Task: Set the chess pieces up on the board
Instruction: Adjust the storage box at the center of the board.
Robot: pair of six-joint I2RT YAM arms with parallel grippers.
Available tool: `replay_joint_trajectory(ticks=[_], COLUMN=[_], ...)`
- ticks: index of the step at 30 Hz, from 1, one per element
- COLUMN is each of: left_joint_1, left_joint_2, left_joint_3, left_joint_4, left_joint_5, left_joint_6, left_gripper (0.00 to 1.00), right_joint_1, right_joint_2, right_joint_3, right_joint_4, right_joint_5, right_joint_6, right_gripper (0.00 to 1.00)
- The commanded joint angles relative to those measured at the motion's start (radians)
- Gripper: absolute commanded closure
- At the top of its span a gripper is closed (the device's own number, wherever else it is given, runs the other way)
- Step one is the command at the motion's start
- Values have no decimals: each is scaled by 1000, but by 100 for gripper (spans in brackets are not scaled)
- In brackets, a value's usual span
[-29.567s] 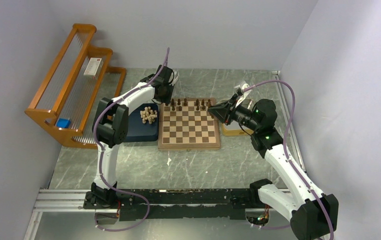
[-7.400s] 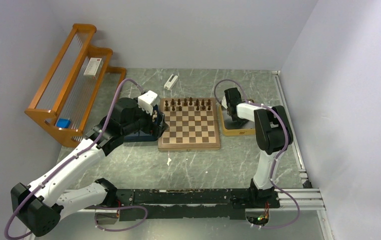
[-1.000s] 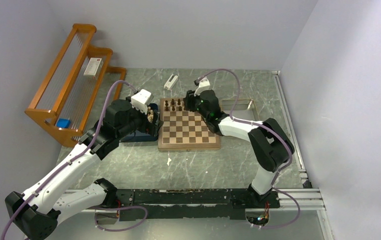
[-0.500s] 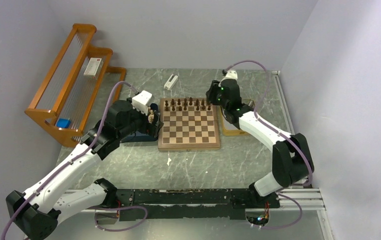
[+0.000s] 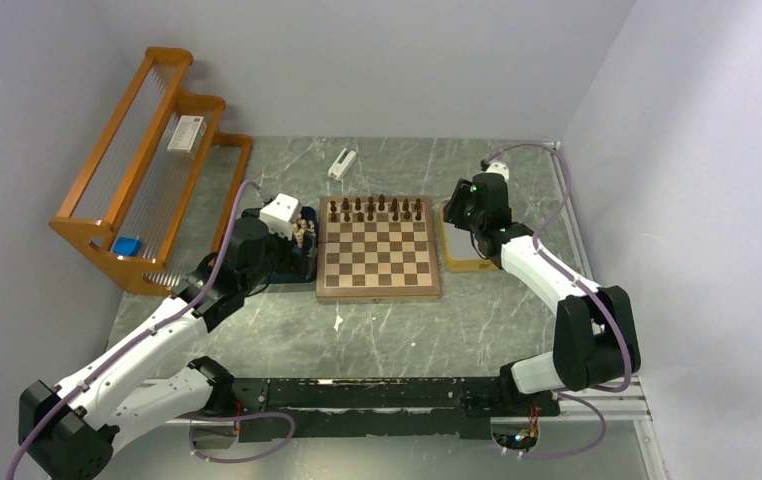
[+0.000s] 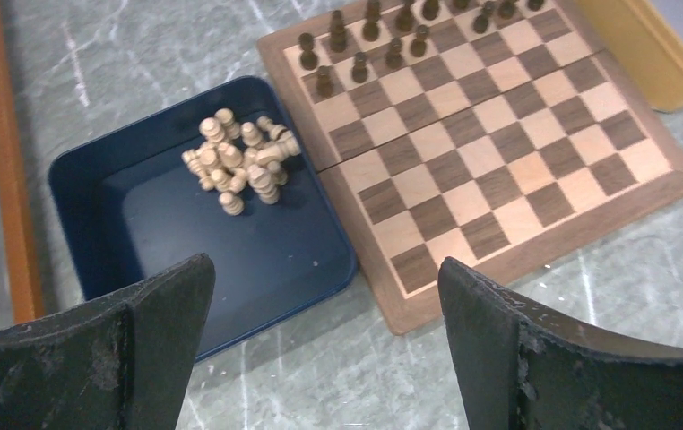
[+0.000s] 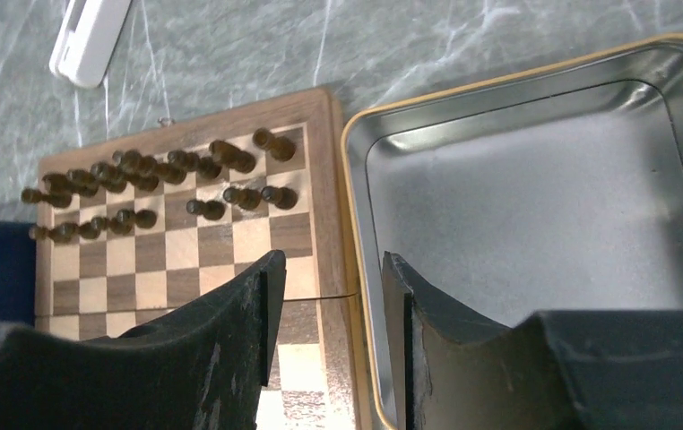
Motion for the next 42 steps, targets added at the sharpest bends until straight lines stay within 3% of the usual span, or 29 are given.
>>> replay_joint_trajectory(ticks=[1, 5, 10, 15, 20, 24, 29, 32, 39, 42], left_joint_1=[5, 5, 4, 5, 5, 4, 6, 6, 7, 6], left_joint_2=[-13, 33, 25, 21, 17, 47, -36, -36, 83, 142], left_joint_3=[-15, 44, 50, 28, -21, 30, 15, 65, 144, 173], left_joint_4=[50, -22, -86, -156, -198, -307, -309, -415, -466, -479], left_joint_5=[-147, -222, -168, -164, -53, -6, -78, -189, -143, -107], left_joint_6=[23, 36, -9, -122, -182, -215, -251, -348, -343, -325], left_gripper=[1, 1, 1, 1, 1, 1, 1, 1, 1, 1], right_joint_1=[-35, -48, -49, -49, -55, -62, -113, -149, -151, -157], right_joint_2=[3, 13, 14, -27, -105, -110, 9, 86, 183, 222], right_joint_3=[-29, -49, -19, 13, 95, 195, 250, 252, 235, 243], right_joint_4=[39, 91, -53, -201, -309, -394, -476, -504, -499, -558], right_joint_5=[49, -19, 65, 55, 127, 190, 170, 86, 62, 101], right_joint_6=[169, 272, 382, 425, 317, 216, 218, 212, 199, 333], right_gripper=[53, 54, 53, 54, 52, 52, 51, 51, 61, 67])
